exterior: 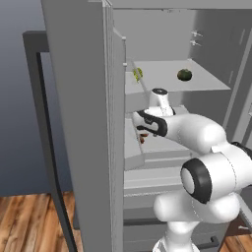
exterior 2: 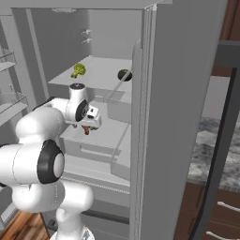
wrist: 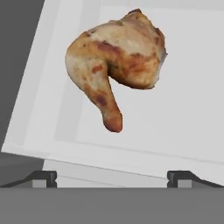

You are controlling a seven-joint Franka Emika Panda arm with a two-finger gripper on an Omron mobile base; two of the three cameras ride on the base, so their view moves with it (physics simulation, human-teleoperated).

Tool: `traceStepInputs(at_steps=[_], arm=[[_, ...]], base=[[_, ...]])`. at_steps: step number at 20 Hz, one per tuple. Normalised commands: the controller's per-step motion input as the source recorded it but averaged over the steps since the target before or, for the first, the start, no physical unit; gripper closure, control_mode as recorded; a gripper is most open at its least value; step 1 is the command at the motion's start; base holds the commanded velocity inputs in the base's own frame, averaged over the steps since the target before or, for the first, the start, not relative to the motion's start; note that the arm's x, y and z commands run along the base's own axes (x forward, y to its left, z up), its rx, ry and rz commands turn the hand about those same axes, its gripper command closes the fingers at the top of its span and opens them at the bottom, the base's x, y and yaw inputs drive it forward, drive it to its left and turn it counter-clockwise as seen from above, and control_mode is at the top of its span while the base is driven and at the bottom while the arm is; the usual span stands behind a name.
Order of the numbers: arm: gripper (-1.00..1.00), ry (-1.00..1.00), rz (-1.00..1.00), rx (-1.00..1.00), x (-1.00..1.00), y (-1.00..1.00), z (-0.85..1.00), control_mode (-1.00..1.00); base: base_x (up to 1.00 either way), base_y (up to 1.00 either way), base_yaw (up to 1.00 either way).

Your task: Gather the broccoli and squash from the fridge and place them on a tray on the dining counter. Then gather the chicken drumsticks from the fridge and place them on the other tray.

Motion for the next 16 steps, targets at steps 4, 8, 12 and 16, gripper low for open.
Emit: traceStepInputs(at_steps=[4,8,12,16], arm=[[-1.00,0.00,0.09,-0.03,0.19,0.08,-0.20,-1.00],[-1.00,0.06,0.06,-0.01,0.23,0.04,-0.11,-1.00],[-1.00,0.09,0.04,-0.01,0.30,0.01,-0.13,-1.00],[-1.00,0.08,0.03,-0.01,0.31,0.00,-0.12,-1.00]], base=[[0.00,0.00,0.00],[0.00,0.00,0.00],[0.00,0.00,0.00],[0.00,0.00,0.00]])
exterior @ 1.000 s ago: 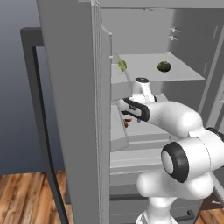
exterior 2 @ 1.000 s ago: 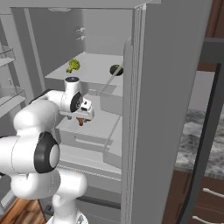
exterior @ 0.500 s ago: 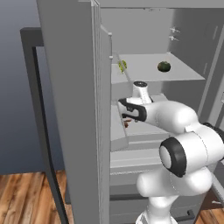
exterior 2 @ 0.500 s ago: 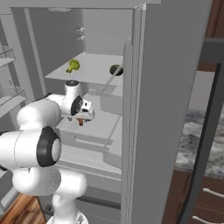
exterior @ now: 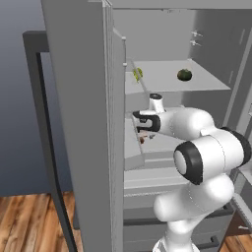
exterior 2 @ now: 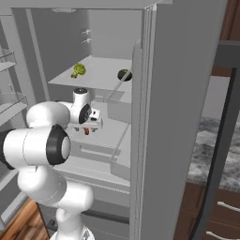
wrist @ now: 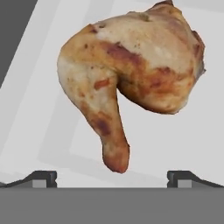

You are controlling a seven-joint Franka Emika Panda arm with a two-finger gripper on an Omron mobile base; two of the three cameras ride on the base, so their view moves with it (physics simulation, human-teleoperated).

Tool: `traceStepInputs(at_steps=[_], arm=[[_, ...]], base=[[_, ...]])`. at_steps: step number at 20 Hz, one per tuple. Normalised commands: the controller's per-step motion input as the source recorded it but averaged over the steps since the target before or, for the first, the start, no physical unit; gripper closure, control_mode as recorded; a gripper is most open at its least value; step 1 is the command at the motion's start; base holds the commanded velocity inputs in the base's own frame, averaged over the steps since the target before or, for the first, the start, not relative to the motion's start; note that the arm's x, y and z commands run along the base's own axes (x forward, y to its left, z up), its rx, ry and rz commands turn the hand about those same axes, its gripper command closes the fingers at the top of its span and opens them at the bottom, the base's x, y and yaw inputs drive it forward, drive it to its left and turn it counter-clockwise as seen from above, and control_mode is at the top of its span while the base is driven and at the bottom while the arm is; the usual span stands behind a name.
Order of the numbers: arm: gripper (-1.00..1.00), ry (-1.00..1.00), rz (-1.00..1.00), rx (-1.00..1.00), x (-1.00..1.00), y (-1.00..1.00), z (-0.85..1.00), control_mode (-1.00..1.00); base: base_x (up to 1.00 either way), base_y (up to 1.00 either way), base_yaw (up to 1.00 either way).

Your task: Gather the broccoli and squash from the fridge and place them on a tray on the dining counter. Then gather the chicken drumsticks from the fridge and place them on the other tray.

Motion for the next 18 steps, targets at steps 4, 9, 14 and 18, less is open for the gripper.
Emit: traceStepInputs(at_steps=[4,9,14,18], arm=[[-1.00,0.07,0.01,0.00,0.38,0.02,-0.05,-1.00],[-1.00,0.05,0.01,-0.04,0.21,0.10,-0.28,-1.00],[-1.00,0.03,0.01,-0.05,0.00,0.12,-0.37,-1.00],[1.00,0.04,0.00,-0.05,0.08,0.07,-0.38,-1.00]], base=[[0.00,0.00,0.00],[0.00,0.00,0.00],[0.00,0.00,0.00],[0.00,0.00,0.00]])
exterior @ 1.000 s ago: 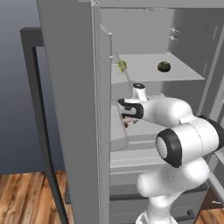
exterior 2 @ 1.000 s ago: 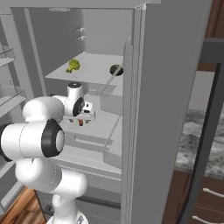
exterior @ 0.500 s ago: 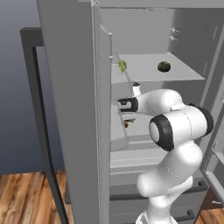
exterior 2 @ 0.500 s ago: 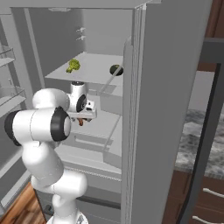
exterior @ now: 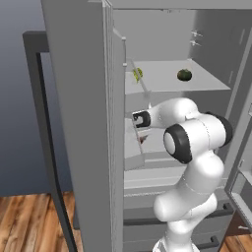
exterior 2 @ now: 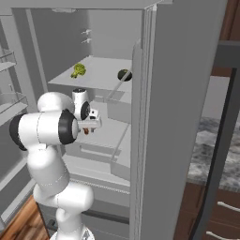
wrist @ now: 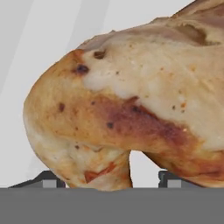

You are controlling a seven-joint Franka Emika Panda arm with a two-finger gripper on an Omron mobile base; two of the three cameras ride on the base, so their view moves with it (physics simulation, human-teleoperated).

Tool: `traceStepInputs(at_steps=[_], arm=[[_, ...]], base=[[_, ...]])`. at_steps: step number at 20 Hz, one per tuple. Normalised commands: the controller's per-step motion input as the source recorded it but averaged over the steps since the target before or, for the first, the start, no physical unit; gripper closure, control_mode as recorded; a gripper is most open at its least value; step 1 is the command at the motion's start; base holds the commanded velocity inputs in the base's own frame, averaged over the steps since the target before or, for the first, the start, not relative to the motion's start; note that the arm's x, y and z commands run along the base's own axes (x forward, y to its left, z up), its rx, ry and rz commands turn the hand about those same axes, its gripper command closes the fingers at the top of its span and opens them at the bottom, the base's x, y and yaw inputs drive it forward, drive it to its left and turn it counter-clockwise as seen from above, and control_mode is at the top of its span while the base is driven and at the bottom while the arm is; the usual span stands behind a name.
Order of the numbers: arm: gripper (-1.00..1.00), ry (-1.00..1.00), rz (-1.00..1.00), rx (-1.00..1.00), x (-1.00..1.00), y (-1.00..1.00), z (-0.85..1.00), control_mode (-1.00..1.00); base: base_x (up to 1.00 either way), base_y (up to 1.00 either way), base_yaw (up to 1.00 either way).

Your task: Gather the broccoli and squash from the fridge and place them on a tray on the dining counter. Then gather the chicken drumsticks from the fridge and place them on the other tray.

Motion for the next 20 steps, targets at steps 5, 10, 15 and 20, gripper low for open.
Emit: traceStepInputs(at_steps=[5,10,15,20], arm=[[1.00,0.03,0.02,-0.02,0.05,0.02,-0.25,-1.00],[1.00,0.03,0.00,-0.01,-0.11,-0.09,-0.32,-1.00],[1.00,-0.04,-0.01,0.00,-0.63,-0.14,-0.12,-1.00],[1.00,-0.08,-0.05,0.01,-0.98,-0.29,-0.01,-1.00]], base=[[0.00,0.00,0.00],[0.00,0.00,0.00],[0.00,0.00,0.00],[0.00,0.00,0.00]])
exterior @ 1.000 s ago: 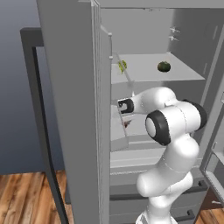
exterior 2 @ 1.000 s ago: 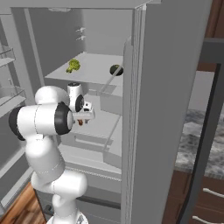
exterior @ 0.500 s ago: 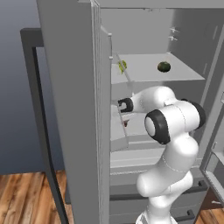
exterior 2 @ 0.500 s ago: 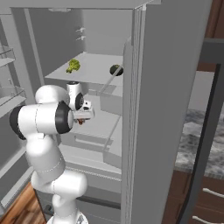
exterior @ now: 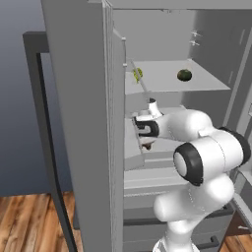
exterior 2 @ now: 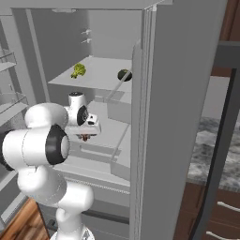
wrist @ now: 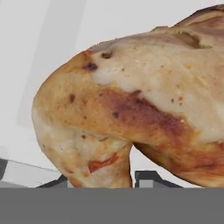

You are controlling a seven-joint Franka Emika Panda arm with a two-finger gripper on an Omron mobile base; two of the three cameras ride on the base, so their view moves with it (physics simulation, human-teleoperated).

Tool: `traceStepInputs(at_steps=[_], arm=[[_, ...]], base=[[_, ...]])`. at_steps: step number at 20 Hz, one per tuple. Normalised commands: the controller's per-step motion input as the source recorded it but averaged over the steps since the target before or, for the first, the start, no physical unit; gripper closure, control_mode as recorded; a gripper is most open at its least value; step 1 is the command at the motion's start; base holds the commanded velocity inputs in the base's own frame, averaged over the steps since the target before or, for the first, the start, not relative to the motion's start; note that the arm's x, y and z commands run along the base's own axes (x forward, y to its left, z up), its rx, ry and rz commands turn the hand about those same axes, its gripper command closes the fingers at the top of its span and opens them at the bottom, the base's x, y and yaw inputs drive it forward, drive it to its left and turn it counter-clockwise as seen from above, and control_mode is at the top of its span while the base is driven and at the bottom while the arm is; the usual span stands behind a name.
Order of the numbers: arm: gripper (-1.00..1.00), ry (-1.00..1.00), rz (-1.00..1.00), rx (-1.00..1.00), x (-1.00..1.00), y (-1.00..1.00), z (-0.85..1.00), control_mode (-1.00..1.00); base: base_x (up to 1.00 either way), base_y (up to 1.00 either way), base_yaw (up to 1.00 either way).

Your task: Gather the broccoli and squash from the fridge and place them on a tray on the dining counter. Then gather the chicken drumsticks from the fridge and place them on the other tray.

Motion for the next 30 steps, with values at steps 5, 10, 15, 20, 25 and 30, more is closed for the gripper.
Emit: traceStepInputs(at_steps=[5,10,15,20,25,30], arm=[[1.00,-0.02,-0.08,0.03,-1.00,-0.40,0.49,-1.00],[1.00,0.01,-0.09,0.01,-0.97,-0.33,0.90,-1.00],[1.00,0.00,-0.08,0.00,-0.93,-0.15,0.92,-1.00],[1.00,0.00,-0.07,0.00,-0.88,-0.09,0.94,-1.00],[1.00,0.01,-0.05,0.00,-0.87,-0.03,0.95,-1.00],[1.00,0.02,-0.04,0.00,-0.80,-0.03,0.45,-1.00]], base=[[0.00,0.00,0.00],[0.00,0.00,0.00],[0.00,0.00,0.00],[0.00,0.00,0.00],[0.00,0.00,0.00],[0.00,0.00,0.00]])
